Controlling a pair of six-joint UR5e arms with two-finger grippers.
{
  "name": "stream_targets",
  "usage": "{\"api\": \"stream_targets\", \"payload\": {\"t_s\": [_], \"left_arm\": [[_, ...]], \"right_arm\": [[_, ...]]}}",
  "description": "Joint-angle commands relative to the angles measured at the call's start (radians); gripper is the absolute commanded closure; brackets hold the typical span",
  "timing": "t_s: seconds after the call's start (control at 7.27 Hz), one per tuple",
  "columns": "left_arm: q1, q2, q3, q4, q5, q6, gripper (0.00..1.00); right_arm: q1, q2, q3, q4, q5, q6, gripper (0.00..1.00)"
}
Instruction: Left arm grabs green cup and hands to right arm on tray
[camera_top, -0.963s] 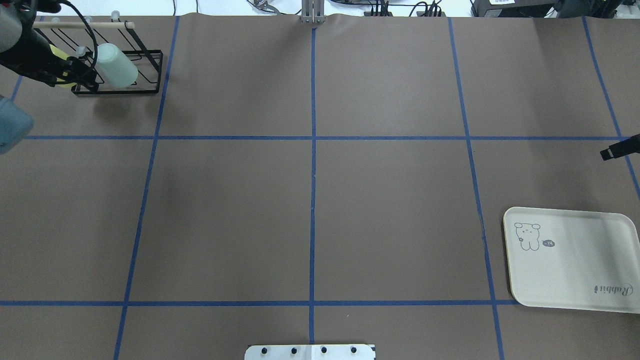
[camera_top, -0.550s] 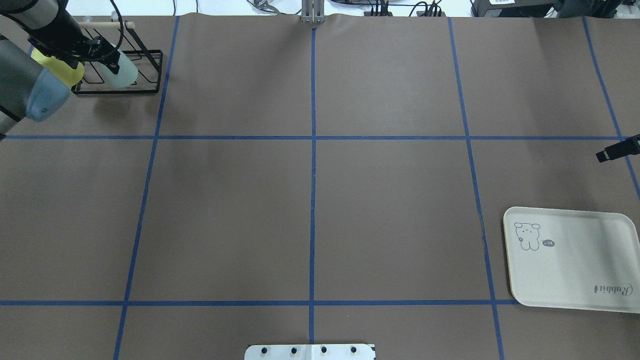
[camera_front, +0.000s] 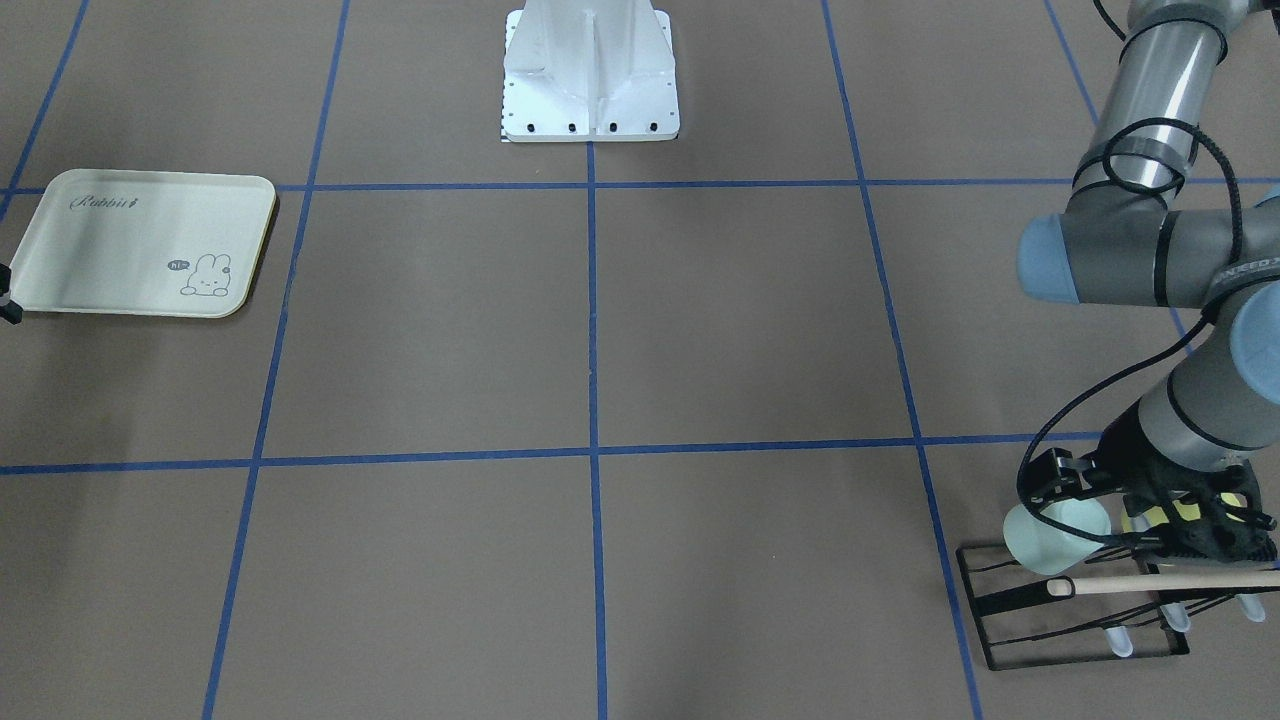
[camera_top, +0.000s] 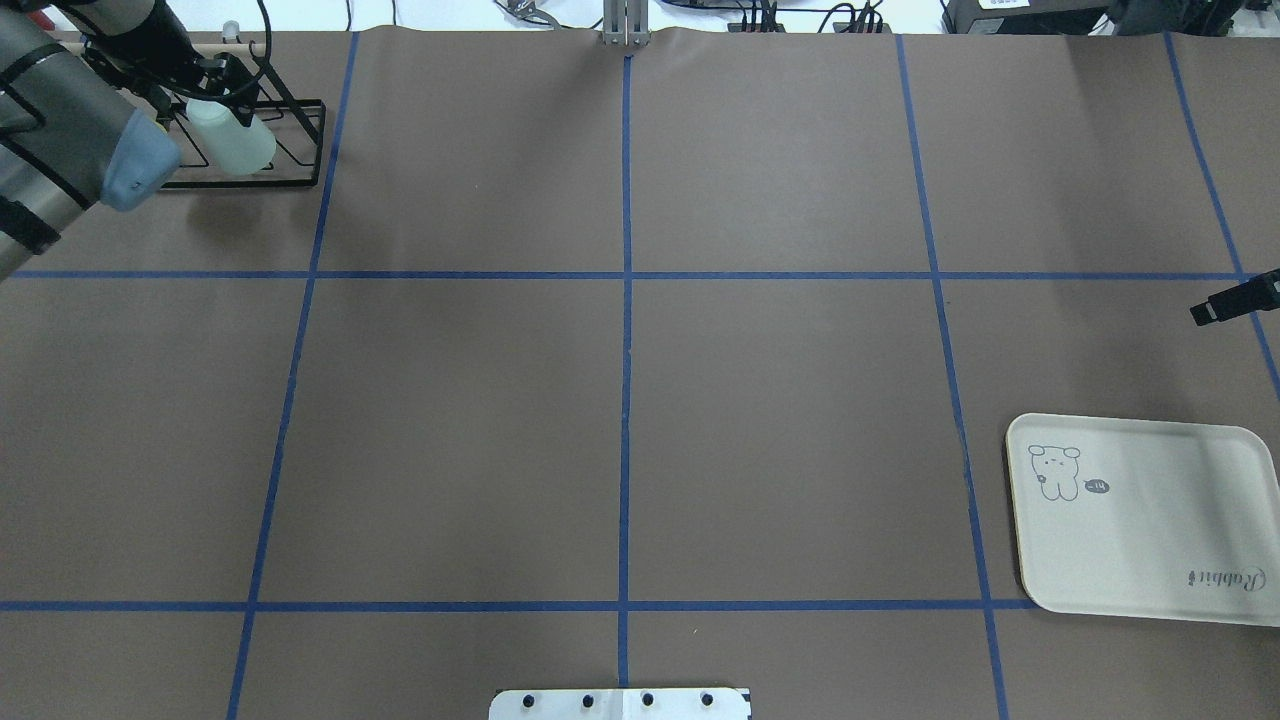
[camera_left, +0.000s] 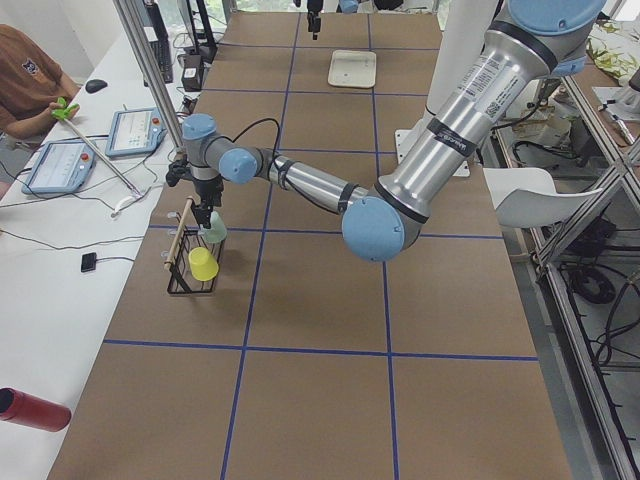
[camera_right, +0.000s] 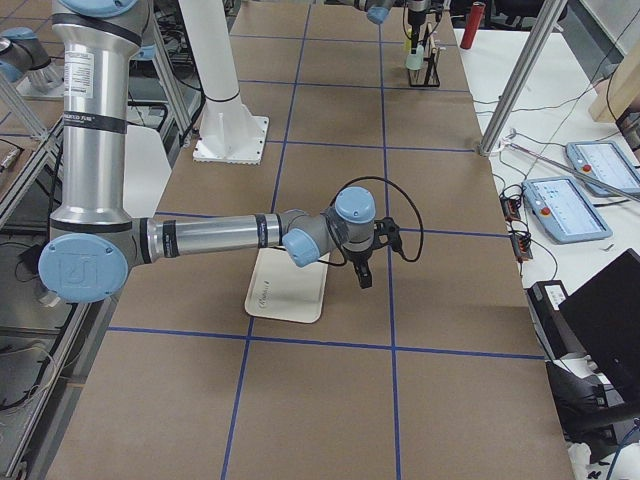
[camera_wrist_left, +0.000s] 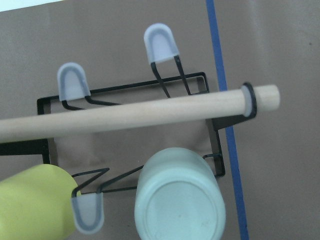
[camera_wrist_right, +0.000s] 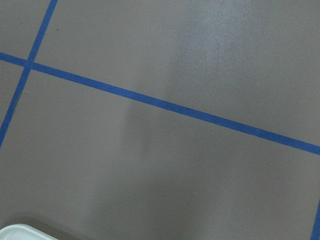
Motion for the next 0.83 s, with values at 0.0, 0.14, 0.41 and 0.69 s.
{"api": "stream_targets", "payload": {"t_s": [0.0,0.14,0.41,0.69], "left_arm": [[0.010,-0.023,0.054,-0.026,0.003,0.003,0.01],[0.011,-0.023,0.078,-0.059,0.003,0.002,0.02],[0.011,-0.024,0.079,-0.063,0.003,-0.006,0.60],[0.004,-0.024,0.062,-0.052,-0.006,-0.006,1.00]], "right_arm": [[0.000,0.001,0.000,0.000,0.000,0.000,0.00],[-0.001,0.001,0.001,0.000,0.002,0.000,0.00],[-0.001,0.006,0.006,0.002,0.000,0.000,0.00],[0.000,0.018,0.014,0.002,0.000,0.002,0.00]]}}
